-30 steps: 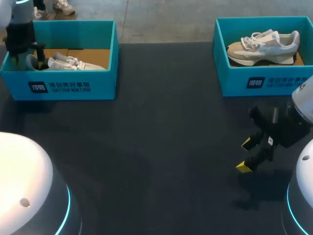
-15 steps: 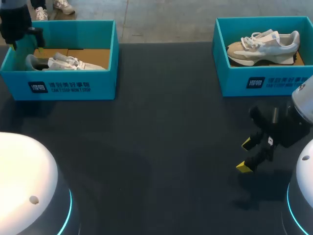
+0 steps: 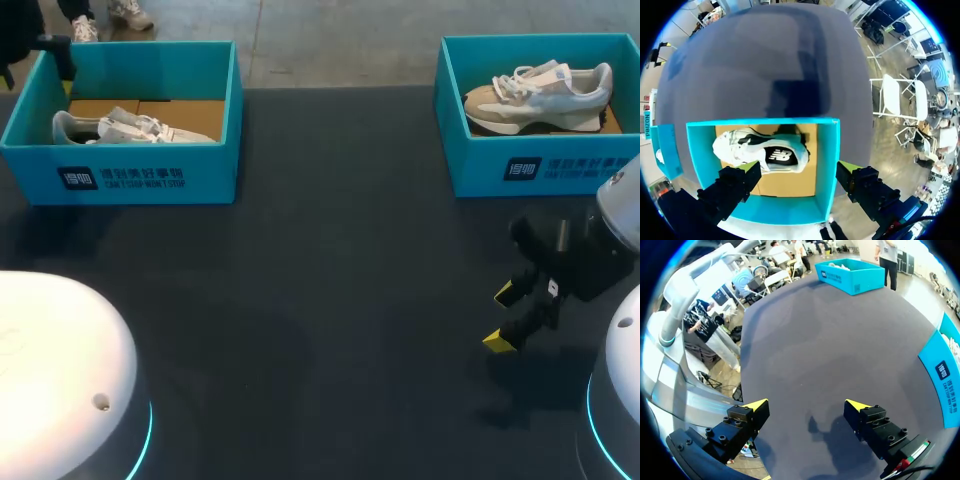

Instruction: Take the shoe out of the shoebox, open the shoe tongue, remove and reinsert the insole, then place the shoe into the shoebox

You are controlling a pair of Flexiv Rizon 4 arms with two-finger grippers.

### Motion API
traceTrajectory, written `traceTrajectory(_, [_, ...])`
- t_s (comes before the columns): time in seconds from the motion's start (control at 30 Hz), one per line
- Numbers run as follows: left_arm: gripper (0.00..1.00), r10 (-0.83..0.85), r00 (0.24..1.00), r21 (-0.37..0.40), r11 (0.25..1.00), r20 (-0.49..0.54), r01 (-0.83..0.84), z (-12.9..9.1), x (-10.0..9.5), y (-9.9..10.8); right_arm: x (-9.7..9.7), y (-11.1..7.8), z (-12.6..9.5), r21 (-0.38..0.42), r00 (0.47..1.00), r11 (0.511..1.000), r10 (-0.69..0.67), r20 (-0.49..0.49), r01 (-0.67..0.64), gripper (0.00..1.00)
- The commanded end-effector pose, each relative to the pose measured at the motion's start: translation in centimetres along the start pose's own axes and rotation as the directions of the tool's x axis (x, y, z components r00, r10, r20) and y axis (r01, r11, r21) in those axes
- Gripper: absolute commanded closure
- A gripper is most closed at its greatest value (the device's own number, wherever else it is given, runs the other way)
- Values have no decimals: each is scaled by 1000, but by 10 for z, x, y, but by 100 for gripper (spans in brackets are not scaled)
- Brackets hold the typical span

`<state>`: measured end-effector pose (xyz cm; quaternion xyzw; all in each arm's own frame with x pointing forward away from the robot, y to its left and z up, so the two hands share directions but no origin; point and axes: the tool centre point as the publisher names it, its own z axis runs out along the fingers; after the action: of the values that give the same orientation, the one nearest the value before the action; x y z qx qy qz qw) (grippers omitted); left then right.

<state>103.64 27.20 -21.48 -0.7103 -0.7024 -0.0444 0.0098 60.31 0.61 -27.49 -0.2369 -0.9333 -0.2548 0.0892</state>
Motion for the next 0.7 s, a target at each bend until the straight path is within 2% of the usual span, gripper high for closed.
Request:
traceTrajectory(0.03, [0,6,1000,-6,1000,14,-6,-20,9,-18,1,-1,0,-1,1000,1000,0,3,0,0])
traceTrajectory(0.23, [0,15,1000,2,1000,21,-15,-37,10,-28,1,-1,0,-1,1000,1000,0,3,0,0])
traceTrajectory(0.7, [0,15,1000,2,1000,21,-15,-37,10,-28,1,-1,0,-1,1000,1000,0,3,0,0])
